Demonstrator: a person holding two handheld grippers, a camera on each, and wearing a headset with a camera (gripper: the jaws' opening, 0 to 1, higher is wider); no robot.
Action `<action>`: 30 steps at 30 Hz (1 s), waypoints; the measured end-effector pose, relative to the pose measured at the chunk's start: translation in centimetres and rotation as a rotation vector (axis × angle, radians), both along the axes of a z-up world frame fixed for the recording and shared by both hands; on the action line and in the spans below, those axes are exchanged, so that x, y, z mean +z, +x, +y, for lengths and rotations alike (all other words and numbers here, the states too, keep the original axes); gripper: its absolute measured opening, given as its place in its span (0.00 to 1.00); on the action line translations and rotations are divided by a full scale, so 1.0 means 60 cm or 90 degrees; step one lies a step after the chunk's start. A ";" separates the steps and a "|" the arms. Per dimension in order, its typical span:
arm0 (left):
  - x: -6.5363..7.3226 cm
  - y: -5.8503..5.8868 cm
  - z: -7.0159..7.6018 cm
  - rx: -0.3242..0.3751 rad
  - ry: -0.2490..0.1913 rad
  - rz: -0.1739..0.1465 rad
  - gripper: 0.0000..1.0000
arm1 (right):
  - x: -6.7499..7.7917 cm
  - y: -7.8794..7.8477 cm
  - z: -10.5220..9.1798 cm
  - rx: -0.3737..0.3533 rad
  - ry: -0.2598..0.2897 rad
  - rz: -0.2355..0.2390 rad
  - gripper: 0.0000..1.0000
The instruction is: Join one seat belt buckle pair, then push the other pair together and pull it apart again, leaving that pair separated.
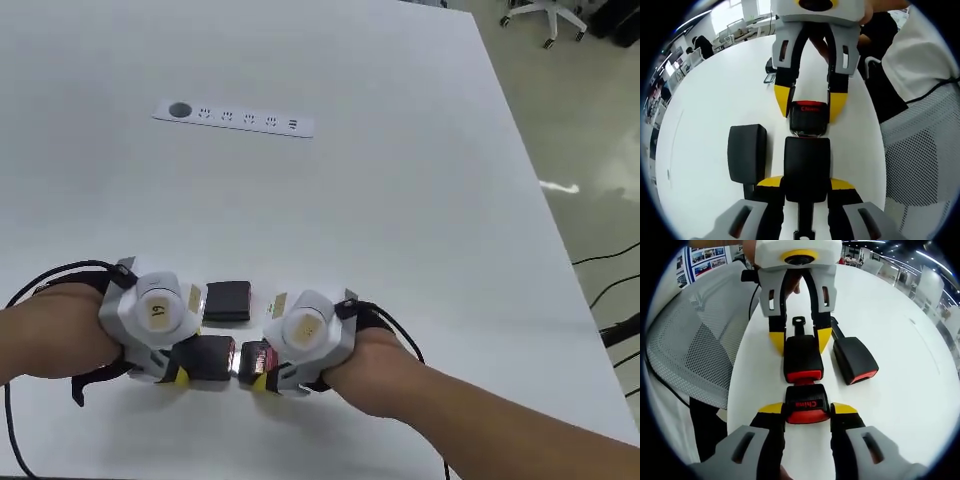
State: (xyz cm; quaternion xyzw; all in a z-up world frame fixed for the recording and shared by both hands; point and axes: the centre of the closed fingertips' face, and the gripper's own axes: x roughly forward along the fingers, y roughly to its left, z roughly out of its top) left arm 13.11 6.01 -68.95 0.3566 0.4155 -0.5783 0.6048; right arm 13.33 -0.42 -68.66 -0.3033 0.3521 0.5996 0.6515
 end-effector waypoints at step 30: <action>0.075 0.105 -0.028 0.040 -0.039 -0.056 0.40 | 0.056 0.081 -0.132 -0.081 0.012 -0.041 0.32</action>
